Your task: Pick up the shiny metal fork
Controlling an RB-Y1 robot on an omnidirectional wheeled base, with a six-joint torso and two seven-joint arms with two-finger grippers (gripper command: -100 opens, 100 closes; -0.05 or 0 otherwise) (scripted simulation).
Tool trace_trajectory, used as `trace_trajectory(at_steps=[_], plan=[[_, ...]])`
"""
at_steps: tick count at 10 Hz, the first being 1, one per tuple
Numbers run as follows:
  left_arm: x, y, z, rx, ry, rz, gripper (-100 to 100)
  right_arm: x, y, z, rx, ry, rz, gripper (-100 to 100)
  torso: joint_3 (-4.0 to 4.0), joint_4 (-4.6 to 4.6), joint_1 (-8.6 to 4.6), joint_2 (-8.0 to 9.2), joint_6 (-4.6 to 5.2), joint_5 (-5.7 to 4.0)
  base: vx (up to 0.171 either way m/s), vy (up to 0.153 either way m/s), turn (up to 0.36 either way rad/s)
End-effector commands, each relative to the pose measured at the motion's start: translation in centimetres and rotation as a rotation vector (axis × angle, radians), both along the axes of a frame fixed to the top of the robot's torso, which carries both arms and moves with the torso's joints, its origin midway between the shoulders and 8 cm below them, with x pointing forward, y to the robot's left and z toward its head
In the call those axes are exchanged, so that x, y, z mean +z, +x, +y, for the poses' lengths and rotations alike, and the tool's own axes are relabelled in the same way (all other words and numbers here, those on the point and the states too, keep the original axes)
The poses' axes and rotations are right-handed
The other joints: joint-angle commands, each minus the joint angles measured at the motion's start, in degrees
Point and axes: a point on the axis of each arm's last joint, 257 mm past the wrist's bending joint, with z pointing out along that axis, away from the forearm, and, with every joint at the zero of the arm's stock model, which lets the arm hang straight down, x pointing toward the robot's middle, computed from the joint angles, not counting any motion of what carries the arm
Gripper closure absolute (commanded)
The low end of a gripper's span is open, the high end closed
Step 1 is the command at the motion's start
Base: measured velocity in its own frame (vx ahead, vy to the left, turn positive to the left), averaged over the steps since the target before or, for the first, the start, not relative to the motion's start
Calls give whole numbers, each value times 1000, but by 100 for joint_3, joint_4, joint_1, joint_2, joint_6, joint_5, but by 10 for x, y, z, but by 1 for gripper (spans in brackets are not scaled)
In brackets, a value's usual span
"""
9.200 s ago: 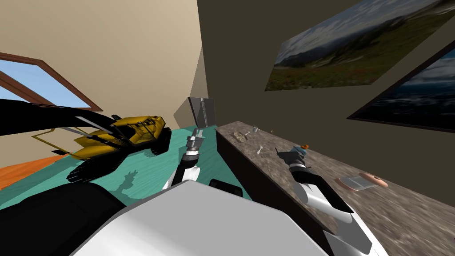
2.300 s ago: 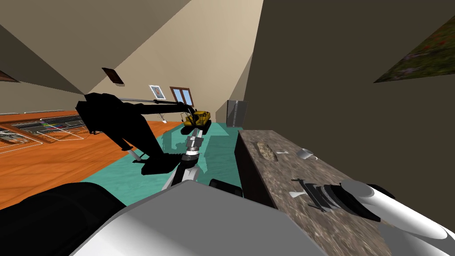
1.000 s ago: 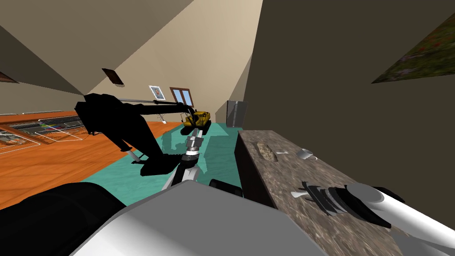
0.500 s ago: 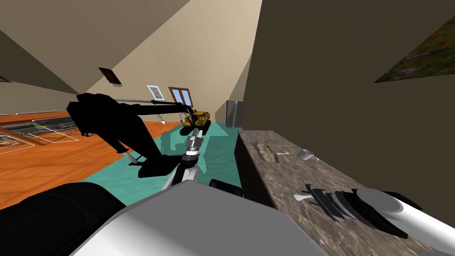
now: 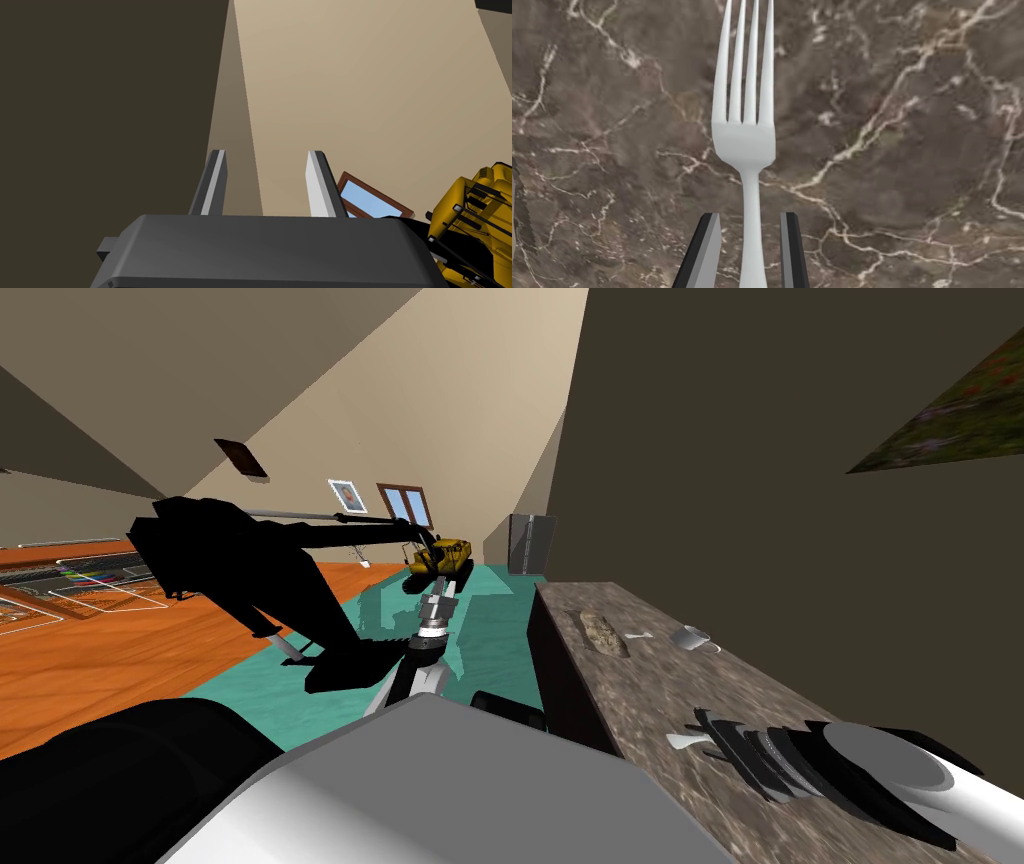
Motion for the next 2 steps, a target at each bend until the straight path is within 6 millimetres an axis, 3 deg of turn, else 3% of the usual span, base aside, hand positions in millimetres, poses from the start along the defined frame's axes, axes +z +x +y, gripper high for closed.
trace_trajectory(at_steps=[1,2], plan=[[0,0,0,0,0,0,0,0,0,0,0,0,0,100,0,0,0,0,0,0,9,2,-1],[0,0,0,0,0,0,0,0,0,0,0,1,-1,0,3,1,-2,5,0,0,0,0,0]])
